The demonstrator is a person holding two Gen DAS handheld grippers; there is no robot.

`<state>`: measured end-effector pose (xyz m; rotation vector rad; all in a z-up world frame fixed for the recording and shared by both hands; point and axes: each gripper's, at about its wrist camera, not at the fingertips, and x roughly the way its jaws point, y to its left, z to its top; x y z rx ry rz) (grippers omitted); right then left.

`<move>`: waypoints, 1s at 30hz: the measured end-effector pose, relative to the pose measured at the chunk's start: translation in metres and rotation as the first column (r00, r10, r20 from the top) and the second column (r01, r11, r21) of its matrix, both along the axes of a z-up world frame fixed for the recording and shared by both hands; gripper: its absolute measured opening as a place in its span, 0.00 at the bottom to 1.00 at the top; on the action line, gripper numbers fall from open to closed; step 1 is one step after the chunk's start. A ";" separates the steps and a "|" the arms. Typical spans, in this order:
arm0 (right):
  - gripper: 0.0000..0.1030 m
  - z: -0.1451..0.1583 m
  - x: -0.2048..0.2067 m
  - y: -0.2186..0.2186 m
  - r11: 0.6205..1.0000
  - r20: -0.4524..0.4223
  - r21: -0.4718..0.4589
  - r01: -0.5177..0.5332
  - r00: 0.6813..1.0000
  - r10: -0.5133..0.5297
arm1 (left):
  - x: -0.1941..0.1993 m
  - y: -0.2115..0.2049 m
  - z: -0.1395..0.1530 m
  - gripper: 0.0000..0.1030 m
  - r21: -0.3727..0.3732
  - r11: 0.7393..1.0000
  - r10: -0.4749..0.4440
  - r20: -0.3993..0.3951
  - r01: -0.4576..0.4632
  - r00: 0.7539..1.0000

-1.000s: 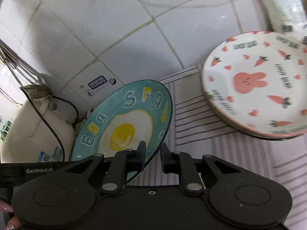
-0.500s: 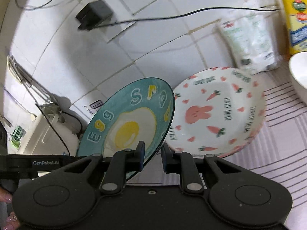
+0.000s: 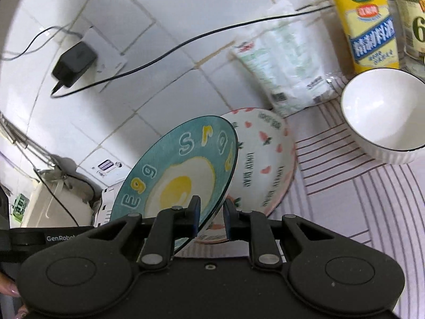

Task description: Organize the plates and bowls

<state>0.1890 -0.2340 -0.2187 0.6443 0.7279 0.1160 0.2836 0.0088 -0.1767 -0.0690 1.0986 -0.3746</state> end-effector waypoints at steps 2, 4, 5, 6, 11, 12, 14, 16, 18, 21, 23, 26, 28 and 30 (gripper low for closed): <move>0.22 -0.002 0.003 -0.009 1.000 -0.007 0.003 0.000 1.000 0.000 | 0.003 -0.003 -0.005 0.24 -0.016 1.000 0.014 -0.026 -0.015 1.000; 0.22 -0.002 0.007 -0.016 1.000 -0.015 -0.006 -0.011 1.000 0.011 | 0.005 -0.007 -0.009 0.24 -0.028 0.999 0.027 -0.047 -0.028 0.999; 0.22 -0.002 0.009 -0.018 1.000 -0.020 -0.012 -0.017 1.000 0.017 | 0.006 -0.009 -0.011 0.24 -0.035 0.999 0.038 -0.061 -0.040 0.997; 0.22 -0.003 0.010 -0.021 1.000 -0.025 -0.017 -0.024 0.999 0.023 | 0.006 -0.010 -0.014 0.24 -0.043 0.998 0.046 -0.075 -0.050 0.996; 0.22 -0.003 0.016 -0.032 0.998 -0.040 -0.042 -0.046 0.998 0.044 | 0.006 -0.020 -0.018 0.24 -0.045 0.996 0.070 -0.101 -0.074 0.992; 0.22 -0.003 0.017 -0.034 0.998 -0.043 -0.043 -0.048 0.998 0.046 | 0.007 -0.021 -0.018 0.24 -0.042 0.996 0.072 -0.107 -0.077 0.992; 0.22 -0.004 0.019 -0.038 0.998 -0.055 -0.044 -0.053 0.997 0.051 | 0.008 -0.025 -0.018 0.24 -0.034 0.997 0.071 -0.114 -0.075 0.991; 0.21 -0.004 0.023 -0.038 0.996 -0.077 -0.070 -0.061 0.996 0.055 | 0.008 -0.030 -0.018 0.24 -0.011 0.998 0.066 -0.110 -0.068 0.992; 0.21 -0.002 0.027 -0.037 0.992 -0.103 -0.104 -0.068 0.993 0.057 | 0.008 -0.034 -0.018 0.24 0.011 0.998 0.068 -0.113 -0.067 0.991; 0.22 0.002 0.031 -0.028 0.976 -0.128 -0.194 -0.099 0.989 0.075 | 0.010 -0.036 -0.020 0.24 0.013 0.996 0.085 -0.133 -0.084 0.987; 0.21 0.005 0.032 -0.022 0.956 -0.137 -0.266 -0.123 0.987 0.089 | 0.010 -0.039 -0.021 0.24 0.023 0.996 0.091 -0.144 -0.088 0.985; 0.22 0.005 0.034 -0.012 0.915 -0.156 -0.369 -0.165 0.981 0.114 | 0.008 -0.046 -0.023 0.25 0.046 0.994 0.107 -0.150 -0.101 0.983; 0.23 0.004 0.034 -0.010 0.895 -0.147 -0.409 -0.176 0.981 0.125 | 0.007 -0.050 -0.024 0.26 0.062 0.993 0.113 -0.154 -0.104 0.982; 0.23 0.004 0.036 -0.011 0.894 -0.147 -0.411 -0.178 0.981 0.128 | 0.008 -0.053 -0.026 0.26 0.066 0.992 0.119 -0.170 -0.110 0.978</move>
